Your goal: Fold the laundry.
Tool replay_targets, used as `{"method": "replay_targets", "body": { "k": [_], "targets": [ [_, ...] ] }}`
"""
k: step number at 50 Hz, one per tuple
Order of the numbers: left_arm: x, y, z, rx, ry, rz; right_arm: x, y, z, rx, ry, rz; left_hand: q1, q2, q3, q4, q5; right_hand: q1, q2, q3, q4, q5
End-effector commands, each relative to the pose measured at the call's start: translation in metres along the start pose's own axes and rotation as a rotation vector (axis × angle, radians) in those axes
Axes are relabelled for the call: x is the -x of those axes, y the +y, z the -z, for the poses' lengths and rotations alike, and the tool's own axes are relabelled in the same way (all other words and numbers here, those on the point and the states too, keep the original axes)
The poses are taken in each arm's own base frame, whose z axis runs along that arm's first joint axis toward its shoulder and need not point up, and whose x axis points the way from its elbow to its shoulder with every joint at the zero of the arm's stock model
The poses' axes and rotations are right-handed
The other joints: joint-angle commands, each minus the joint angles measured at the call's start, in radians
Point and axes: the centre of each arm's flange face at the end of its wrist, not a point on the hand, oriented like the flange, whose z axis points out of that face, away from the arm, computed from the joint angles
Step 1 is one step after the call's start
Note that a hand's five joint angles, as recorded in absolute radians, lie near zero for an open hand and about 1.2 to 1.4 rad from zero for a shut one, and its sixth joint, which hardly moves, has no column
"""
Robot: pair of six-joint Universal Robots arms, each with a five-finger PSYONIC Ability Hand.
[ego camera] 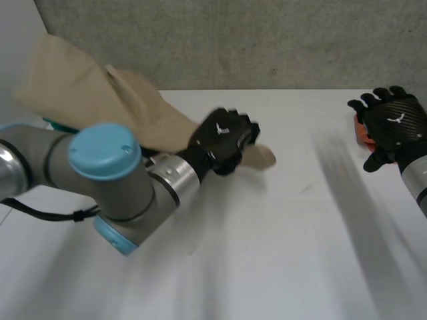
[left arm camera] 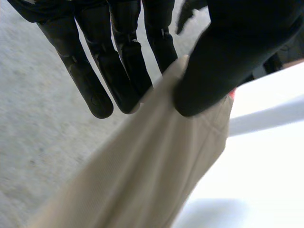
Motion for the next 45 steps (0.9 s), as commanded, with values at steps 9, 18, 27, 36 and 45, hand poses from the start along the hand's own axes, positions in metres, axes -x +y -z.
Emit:
{"method": "replay_targets", "body": {
  "k": [9, 18, 27, 36, 45],
  "targets": [
    [0.008, -0.098, 0.054, -0.159, -0.064, -0.074, 0.004, 0.014, -0.009, 0.140, -0.072, -0.062, -0.823, -0.893, -0.904, -0.906, -0.907, -0.054, -0.034, -0.037, -0.036, -0.047],
    [0.116, -0.072, 0.070, -0.053, -0.341, -0.119, 0.023, 0.008, -0.004, 0.134, -0.130, -0.082, -0.778, -0.848, -0.859, -0.861, -0.862, -0.054, -0.034, -0.037, -0.036, -0.047],
    [0.181, 0.015, 0.055, 0.204, -0.466, -0.350, 0.041, 0.010, 0.003, 0.148, -0.184, -0.085, -0.757, -0.828, -0.838, -0.841, -0.842, -0.054, -0.034, -0.037, -0.036, -0.047],
    [0.219, 0.073, 0.050, 0.319, -0.500, -0.452, 0.048, 0.020, 0.004, 0.178, -0.206, -0.092, -0.491, -0.561, -0.572, -0.574, -0.575, -0.054, -0.034, -0.037, -0.036, -0.047],
    [0.209, 0.036, 0.029, 0.135, -0.526, -0.481, 0.051, 0.025, 0.005, 0.192, -0.212, -0.091, 0.399, 0.329, 0.318, 0.316, 0.315, -0.054, -0.034, -0.037, -0.036, -0.047]
  ]
}}
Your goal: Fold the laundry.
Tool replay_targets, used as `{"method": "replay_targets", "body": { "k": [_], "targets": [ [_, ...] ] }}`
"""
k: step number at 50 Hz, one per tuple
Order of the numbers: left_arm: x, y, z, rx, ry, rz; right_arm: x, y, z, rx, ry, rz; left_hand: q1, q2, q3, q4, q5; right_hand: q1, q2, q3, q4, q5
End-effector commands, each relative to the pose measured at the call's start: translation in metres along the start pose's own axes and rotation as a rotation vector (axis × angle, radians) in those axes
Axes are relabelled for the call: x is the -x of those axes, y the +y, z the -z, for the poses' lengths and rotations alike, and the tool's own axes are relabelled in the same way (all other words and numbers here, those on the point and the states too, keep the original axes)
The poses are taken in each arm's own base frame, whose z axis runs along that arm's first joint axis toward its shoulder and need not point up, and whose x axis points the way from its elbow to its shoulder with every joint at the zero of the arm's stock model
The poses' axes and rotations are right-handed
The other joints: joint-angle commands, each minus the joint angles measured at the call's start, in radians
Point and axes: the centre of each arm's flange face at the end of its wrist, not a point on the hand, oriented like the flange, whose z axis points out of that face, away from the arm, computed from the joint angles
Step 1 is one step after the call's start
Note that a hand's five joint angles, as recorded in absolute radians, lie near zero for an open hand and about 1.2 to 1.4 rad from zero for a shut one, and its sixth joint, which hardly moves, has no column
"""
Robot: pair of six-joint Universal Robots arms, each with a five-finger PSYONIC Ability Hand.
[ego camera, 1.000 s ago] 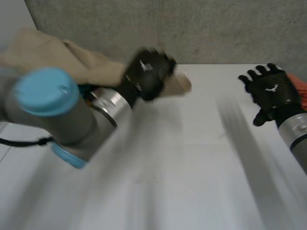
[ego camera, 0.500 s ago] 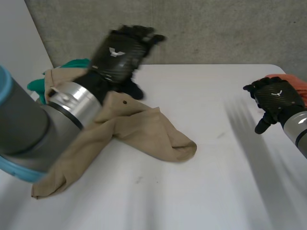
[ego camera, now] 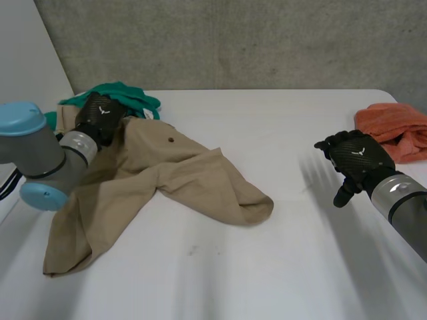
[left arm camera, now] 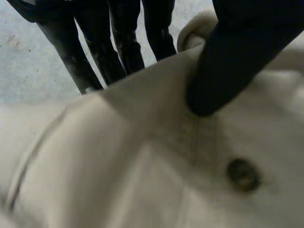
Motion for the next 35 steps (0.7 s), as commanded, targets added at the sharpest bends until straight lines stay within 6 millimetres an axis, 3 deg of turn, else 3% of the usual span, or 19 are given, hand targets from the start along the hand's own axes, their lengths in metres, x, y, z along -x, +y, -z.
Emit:
{"method": "replay_targets", "body": {
  "k": [1, 5, 8, 11, 15, 16, 19, 20, 23, 24, 27, 31, 33, 35],
  "targets": [
    [0.009, -0.069, 0.007, -0.218, -0.071, 0.070, 0.000, 0.003, 0.000, 0.006, 0.001, 0.000, 0.333, 0.297, 0.316, 0.306, 0.330, -0.054, -0.034, -0.037, -0.036, -0.047],
    [0.011, -0.125, 0.024, -0.399, -0.086, 0.168, -0.003, 0.002, -0.001, 0.002, 0.010, 0.000, 0.333, 0.297, 0.316, 0.306, 0.330, -0.054, -0.034, -0.037, -0.036, -0.047],
    [0.002, -0.164, 0.039, -0.508, -0.051, 0.237, -0.007, -0.002, 0.000, -0.011, 0.024, 0.001, 0.333, 0.297, 0.316, 0.306, 0.330, -0.054, -0.034, -0.037, -0.036, -0.047],
    [-0.013, -0.186, 0.050, -0.551, 0.001, 0.286, -0.012, -0.013, 0.004, -0.039, 0.052, 0.010, 0.333, 0.297, 0.316, 0.306, 0.330, -0.054, -0.034, -0.037, -0.036, -0.047],
    [-0.066, -0.214, 0.075, -0.601, 0.178, 0.344, -0.022, -0.026, 0.010, -0.072, 0.105, 0.017, 0.333, 0.297, 0.316, 0.306, 0.330, -0.054, -0.034, -0.037, -0.036, -0.047],
    [-0.097, -0.223, 0.087, -0.620, 0.277, 0.356, -0.024, -0.028, 0.010, -0.078, 0.115, 0.019, 0.333, 0.297, 0.316, 0.306, 0.330, -0.054, -0.034, -0.037, -0.036, -0.047],
    [-0.144, -0.226, 0.103, -0.631, 0.421, 0.363, -0.040, -0.031, 0.009, -0.086, 0.174, 0.020, 0.333, 0.297, 0.316, 0.306, 0.330, -0.054, -0.034, -0.037, -0.036, -0.047],
    [-0.169, -0.224, 0.110, -0.629, 0.490, 0.365, -0.047, -0.029, 0.008, -0.081, 0.197, 0.018, 0.333, 0.297, 0.316, 0.306, 0.330, -0.054, -0.034, -0.037, -0.036, -0.047],
    [-0.200, -0.213, 0.115, -0.598, 0.560, 0.370, -0.060, -0.026, 0.006, -0.071, 0.240, 0.013, 0.333, 0.297, 0.316, 0.306, 0.330, -0.054, -0.034, -0.037, -0.036, -0.047],
    [-0.220, -0.203, 0.119, -0.569, 0.603, 0.369, -0.063, -0.026, 0.006, -0.071, 0.247, 0.014, 0.301, 0.266, 0.285, 0.274, 0.299, -0.054, -0.034, -0.037, -0.036, -0.047],
    [-0.251, -0.195, 0.137, -0.539, 0.682, 0.358, -0.069, -0.027, 0.005, -0.073, 0.262, 0.016, -0.377, -0.413, -0.394, -0.404, -0.380, -0.054, -0.034, -0.037, -0.036, -0.047],
    [-0.252, -0.205, 0.150, -0.562, 0.696, 0.349, -0.074, -0.028, 0.004, -0.070, 0.277, 0.019, -0.741, -0.776, -0.757, -0.768, -0.743, -0.054, -0.034, -0.037, -0.036, -0.047],
    [-0.241, -0.215, 0.151, -0.584, 0.675, 0.347, -0.075, -0.030, 0.004, -0.074, 0.278, 0.021, -0.823, -0.859, -0.840, -0.850, -0.826, -0.054, -0.034, -0.037, -0.036, -0.047],
    [-0.213, -0.231, 0.151, -0.617, 0.615, 0.351, -0.075, -0.032, 0.004, -0.082, 0.280, 0.022, -0.832, -0.868, -0.849, -0.859, -0.835, -0.054, -0.034, -0.037, -0.036, -0.047]
  ]
}}
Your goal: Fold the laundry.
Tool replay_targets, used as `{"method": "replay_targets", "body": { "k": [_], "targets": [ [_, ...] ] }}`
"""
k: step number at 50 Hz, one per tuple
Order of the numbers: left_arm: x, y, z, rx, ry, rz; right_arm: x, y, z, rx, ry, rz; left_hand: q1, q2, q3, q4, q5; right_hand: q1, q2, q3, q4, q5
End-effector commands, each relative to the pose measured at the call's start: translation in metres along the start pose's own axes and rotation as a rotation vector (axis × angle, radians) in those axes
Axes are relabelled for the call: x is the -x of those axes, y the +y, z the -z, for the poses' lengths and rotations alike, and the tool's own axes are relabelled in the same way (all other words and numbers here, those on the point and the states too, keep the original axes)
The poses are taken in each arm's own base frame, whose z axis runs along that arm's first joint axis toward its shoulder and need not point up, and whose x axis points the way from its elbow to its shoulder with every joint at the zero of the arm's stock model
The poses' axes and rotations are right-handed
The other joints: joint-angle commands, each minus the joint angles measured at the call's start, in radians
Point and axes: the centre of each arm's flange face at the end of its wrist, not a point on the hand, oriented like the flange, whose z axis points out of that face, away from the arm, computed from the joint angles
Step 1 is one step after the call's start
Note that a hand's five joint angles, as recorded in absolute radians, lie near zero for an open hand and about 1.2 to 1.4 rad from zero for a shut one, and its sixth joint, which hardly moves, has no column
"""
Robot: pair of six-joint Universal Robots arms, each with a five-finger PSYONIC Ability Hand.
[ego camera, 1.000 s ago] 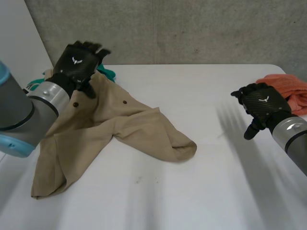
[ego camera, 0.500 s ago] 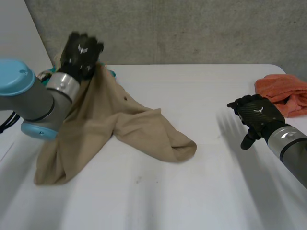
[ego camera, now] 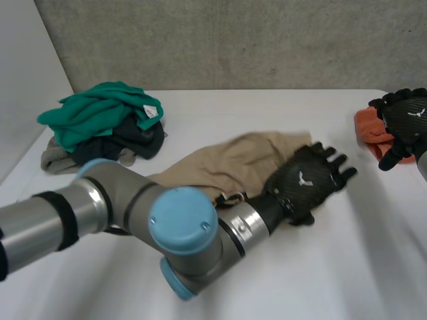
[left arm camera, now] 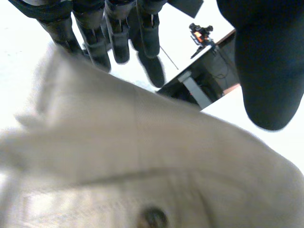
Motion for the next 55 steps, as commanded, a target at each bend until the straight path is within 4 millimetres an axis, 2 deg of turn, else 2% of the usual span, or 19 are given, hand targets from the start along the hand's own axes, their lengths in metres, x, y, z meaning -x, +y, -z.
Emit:
{"method": "replay_targets", "body": {
  "k": [1, 7, 10, 12, 14, 19, 22, 23, 26, 27, 30, 33, 37, 39, 44, 50, 52, 54, 55],
  "targets": [
    [0.026, -0.052, 0.009, -0.070, -0.077, -0.052, -0.003, -0.005, -0.003, -0.014, 0.007, 0.002, -0.092, -0.115, -0.119, -0.111, -0.104, -0.054, -0.034, -0.037, -0.036, -0.047],
    [0.075, -0.100, 0.032, -0.132, -0.203, -0.111, -0.002, -0.012, 0.000, -0.012, -0.005, 0.002, -0.098, -0.121, -0.125, -0.117, -0.110, -0.054, -0.034, -0.037, -0.036, -0.047],
    [0.086, -0.108, 0.043, -0.131, -0.234, -0.120, 0.004, -0.031, 0.015, -0.034, -0.032, 0.003, -0.098, -0.121, -0.125, -0.117, -0.110, -0.054, -0.034, -0.037, -0.036, -0.047],
    [0.103, -0.111, 0.057, -0.109, -0.280, -0.129, 0.011, -0.041, 0.026, -0.044, -0.060, 0.001, -0.095, -0.118, -0.122, -0.114, -0.107, -0.054, -0.034, -0.037, -0.036, -0.047],
    [0.118, -0.105, 0.067, -0.068, -0.320, -0.128, 0.022, -0.050, 0.043, -0.029, -0.111, -0.003, -0.083, -0.106, -0.111, -0.102, -0.095, -0.054, -0.034, -0.037, -0.036, -0.047],
    [0.167, -0.058, 0.115, 0.199, -0.508, -0.050, 0.049, -0.049, 0.071, 0.061, -0.235, -0.006, -0.010, -0.033, -0.037, -0.029, -0.022, -0.054, -0.034, -0.037, -0.036, -0.047],
    [0.180, -0.037, 0.132, 0.317, -0.576, -0.001, 0.066, -0.047, 0.087, 0.094, -0.318, 0.004, 0.028, 0.005, 0.001, 0.009, 0.017, -0.054, -0.034, -0.037, -0.036, -0.047],
    [0.183, -0.022, 0.141, 0.393, -0.601, 0.033, 0.070, -0.047, 0.089, 0.092, -0.332, 0.004, 0.028, 0.005, 0.001, 0.009, 0.017, -0.054, -0.034, -0.037, -0.036, -0.047],
    [0.185, 0.003, 0.151, 0.497, -0.611, 0.089, 0.077, -0.047, 0.086, 0.082, -0.344, 0.003, 0.028, 0.005, 0.001, 0.009, 0.017, -0.054, -0.034, -0.037, -0.036, -0.047],
    [0.183, 0.020, 0.156, 0.553, -0.601, 0.126, 0.078, -0.045, 0.083, 0.088, -0.347, -0.002, 0.028, 0.005, 0.001, 0.009, 0.017, -0.054, -0.034, -0.037, -0.036, -0.047],
    [0.182, 0.038, 0.158, 0.597, -0.599, 0.165, 0.089, -0.034, 0.063, 0.126, -0.367, -0.036, 0.026, 0.002, -0.002, 0.006, 0.014, -0.054, -0.034, -0.037, -0.036, -0.047],
    [0.183, 0.045, 0.156, 0.606, -0.594, 0.173, 0.094, -0.029, 0.040, 0.162, -0.369, -0.096, 0.026, 0.002, -0.002, 0.006, 0.014, -0.054, -0.034, -0.037, -0.036, -0.047],
    [0.184, 0.059, 0.150, 0.619, -0.583, 0.184, 0.097, -0.029, 0.024, 0.193, -0.380, -0.158, 0.093, 0.070, 0.065, 0.074, 0.081, 0.040, 0.061, 0.058, 0.058, 0.048],
    [0.184, 0.069, 0.147, 0.631, -0.575, 0.193, 0.097, -0.029, 0.020, 0.203, -0.385, -0.165, 0.225, 0.202, 0.197, 0.206, 0.213, 0.094, 0.114, 0.111, 0.112, 0.101],
    [0.190, 0.075, 0.140, 0.626, -0.579, 0.182, 0.095, -0.036, 0.014, 0.191, -0.389, -0.170, 0.589, 0.566, 0.561, 0.569, 0.577, 0.211, 0.232, 0.229, 0.229, 0.219],
    [0.198, 0.069, 0.135, 0.595, -0.587, 0.157, 0.099, -0.037, 0.006, 0.185, -0.433, -0.180, 1.064, 1.040, 1.036, 1.044, 1.052, 0.619, 0.639, 0.636, 0.637, 0.626],
    [0.199, 0.066, 0.134, 0.587, -0.587, 0.147, 0.102, -0.034, 0.005, 0.208, -0.457, -0.180, 1.076, 1.053, 1.049, 1.057, 1.064, 0.789, 0.809, 0.806, 0.807, 0.796],
    [0.202, 0.064, 0.132, 0.578, -0.591, 0.135, 0.104, -0.034, 0.002, 0.229, -0.475, -0.176, 1.076, 1.053, 1.049, 1.057, 1.064, 1.166, 1.187, 1.184, 1.184, 1.174],
    [0.203, 0.062, 0.131, 0.572, -0.593, 0.129, 0.102, -0.037, 0.002, 0.228, -0.474, -0.170, 1.076, 1.053, 1.049, 1.057, 1.064, 1.167, 1.188, 1.185, 1.185, 1.175]
  ]
}}
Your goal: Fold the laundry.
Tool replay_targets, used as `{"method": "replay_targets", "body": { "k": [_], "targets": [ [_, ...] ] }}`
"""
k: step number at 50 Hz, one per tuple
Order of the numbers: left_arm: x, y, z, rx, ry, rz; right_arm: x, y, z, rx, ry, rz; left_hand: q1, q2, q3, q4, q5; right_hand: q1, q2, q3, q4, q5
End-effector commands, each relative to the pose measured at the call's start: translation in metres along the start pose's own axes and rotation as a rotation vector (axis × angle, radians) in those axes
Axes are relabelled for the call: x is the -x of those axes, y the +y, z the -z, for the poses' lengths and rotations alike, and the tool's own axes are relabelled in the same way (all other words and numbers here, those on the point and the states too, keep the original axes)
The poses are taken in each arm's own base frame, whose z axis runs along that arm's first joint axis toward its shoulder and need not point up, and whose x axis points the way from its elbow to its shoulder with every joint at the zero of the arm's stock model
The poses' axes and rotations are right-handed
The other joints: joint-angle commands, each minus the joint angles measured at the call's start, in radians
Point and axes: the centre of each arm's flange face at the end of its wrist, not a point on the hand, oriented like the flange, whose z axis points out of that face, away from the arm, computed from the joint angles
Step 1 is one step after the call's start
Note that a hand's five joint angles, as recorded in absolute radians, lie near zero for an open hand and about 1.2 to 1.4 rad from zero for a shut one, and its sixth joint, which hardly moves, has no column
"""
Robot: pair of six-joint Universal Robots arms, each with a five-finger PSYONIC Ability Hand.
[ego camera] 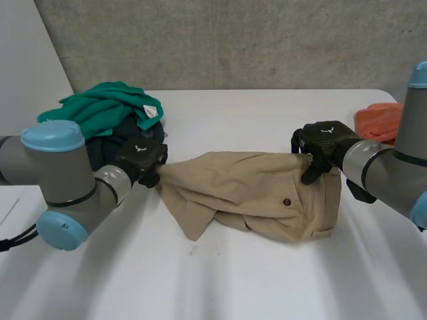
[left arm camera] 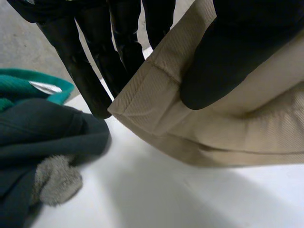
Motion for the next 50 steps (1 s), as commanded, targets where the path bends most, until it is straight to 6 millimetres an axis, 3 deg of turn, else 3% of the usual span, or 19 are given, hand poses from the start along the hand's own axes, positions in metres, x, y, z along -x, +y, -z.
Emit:
{"method": "replay_targets", "body": {
  "k": [1, 2, 5, 6, 8, 9, 10, 13, 14, 16, 18, 22, 29, 32, 35, 45, 46, 47, 50],
  "targets": [
    [0.005, -0.015, -0.002, -0.043, -0.019, -0.020, 0.000, -0.004, -0.006, 0.037, -0.045, 0.011, 0.254, 0.227, 0.233, 0.225, 0.239, 0.591, 0.583, 0.588, 0.588, 0.596],
    [0.005, -0.018, -0.002, -0.053, -0.021, -0.024, -0.004, -0.017, -0.004, 0.005, -0.034, 0.027, 0.254, 0.227, 0.233, 0.225, 0.239, 0.591, 0.583, 0.588, 0.588, 0.596],
    [0.013, -0.056, 0.004, -0.157, -0.056, -0.067, -0.007, -0.040, 0.003, -0.067, -0.013, 0.060, 0.254, 0.227, 0.233, 0.225, 0.239, 0.591, 0.583, 0.588, 0.588, 0.596],
    [0.021, -0.084, 0.014, -0.229, -0.090, -0.091, -0.011, -0.060, 0.014, -0.134, 0.012, 0.087, 0.254, 0.227, 0.233, 0.225, 0.239, 0.591, 0.583, 0.588, 0.588, 0.596],
    [0.030, -0.115, 0.029, -0.311, -0.137, -0.109, -0.014, -0.081, 0.029, -0.204, 0.037, 0.120, 0.254, 0.227, 0.233, 0.225, 0.239, 0.591, 0.583, 0.588, 0.588, 0.596],
    [0.034, -0.128, 0.036, -0.347, -0.158, -0.113, -0.022, -0.102, 0.049, -0.282, 0.087, 0.155, 0.254, 0.227, 0.233, 0.225, 0.239, 0.591, 0.583, 0.588, 0.588, 0.596],
    [0.041, -0.159, 0.055, -0.442, -0.203, -0.122, -0.024, -0.112, 0.058, -0.318, 0.105, 0.167, 0.254, 0.227, 0.233, 0.225, 0.239, 0.591, 0.583, 0.588, 0.588, 0.596],
    [0.049, -0.202, 0.087, -0.575, -0.260, -0.136, -0.028, -0.147, 0.105, -0.463, 0.177, 0.211, 0.254, 0.227, 0.233, 0.225, 0.239, 0.591, 0.583, 0.588, 0.588, 0.596],
    [0.051, -0.224, 0.110, -0.648, -0.287, -0.145, -0.030, -0.153, 0.114, -0.486, 0.192, 0.222, 0.254, 0.227, 0.233, 0.225, 0.239, 0.591, 0.583, 0.588, 0.588, 0.596],
    [0.054, -0.244, 0.133, -0.717, -0.312, -0.156, -0.032, -0.161, 0.129, -0.522, 0.218, 0.235, 0.254, 0.227, 0.233, 0.225, 0.239, 0.591, 0.583, 0.588, 0.588, 0.596],
    [0.056, -0.263, 0.160, -0.786, -0.338, -0.168, -0.033, -0.169, 0.146, -0.546, 0.244, 0.258, 0.254, 0.227, 0.233, 0.225, 0.239, 0.591, 0.583, 0.588, 0.588, 0.596],
    [0.054, -0.274, 0.180, -0.822, -0.344, -0.173, -0.036, -0.173, 0.162, -0.535, 0.279, 0.304, 0.254, 0.227, 0.233, 0.225, 0.239, 0.591, 0.583, 0.588, 0.588, 0.596],
    [0.053, -0.278, 0.186, -0.778, -0.329, -0.164, -0.039, -0.187, 0.181, -0.560, 0.309, 0.325, 0.254, 0.227, 0.233, 0.225, 0.239, 0.591, 0.583, 0.588, 0.588, 0.596],
    [0.054, -0.274, 0.172, -0.744, -0.314, -0.161, -0.038, -0.186, 0.180, -0.544, 0.297, 0.321, 0.254, 0.227, 0.233, 0.225, 0.239, 0.591, 0.583, 0.588, 0.588, 0.596],
    [0.055, -0.264, 0.149, -0.696, -0.299, -0.153, -0.039, -0.178, 0.163, -0.491, 0.269, 0.310, 0.254, 0.227, 0.233, 0.225, 0.239, 0.591, 0.583, 0.588, 0.588, 0.596],
    [0.048, -0.188, 0.030, -0.476, -0.204, -0.140, -0.036, -0.135, 0.061, -0.300, 0.191, 0.261, 0.254, 0.227, 0.233, 0.225, 0.239, 0.591, 0.583, 0.588, 0.588, 0.596],
    [0.049, -0.183, 0.013, -0.488, -0.210, -0.151, -0.036, -0.132, 0.041, -0.310, 0.215, 0.257, 0.254, 0.227, 0.233, 0.225, 0.239, 0.591, 0.583, 0.588, 0.588, 0.596],
    [0.052, -0.182, -0.004, -0.528, -0.227, -0.165, -0.038, -0.131, 0.026, -0.339, 0.250, 0.255, 0.254, 0.227, 0.233, 0.225, 0.239, 0.591, 0.583, 0.588, 0.588, 0.596],
    [0.064, -0.205, -0.022, -0.694, -0.305, -0.196, -0.048, -0.142, -0.002, -0.487, 0.368, 0.246, 0.254, 0.227, 0.233, 0.225, 0.239, 0.591, 0.583, 0.588, 0.588, 0.596]
  ]
}}
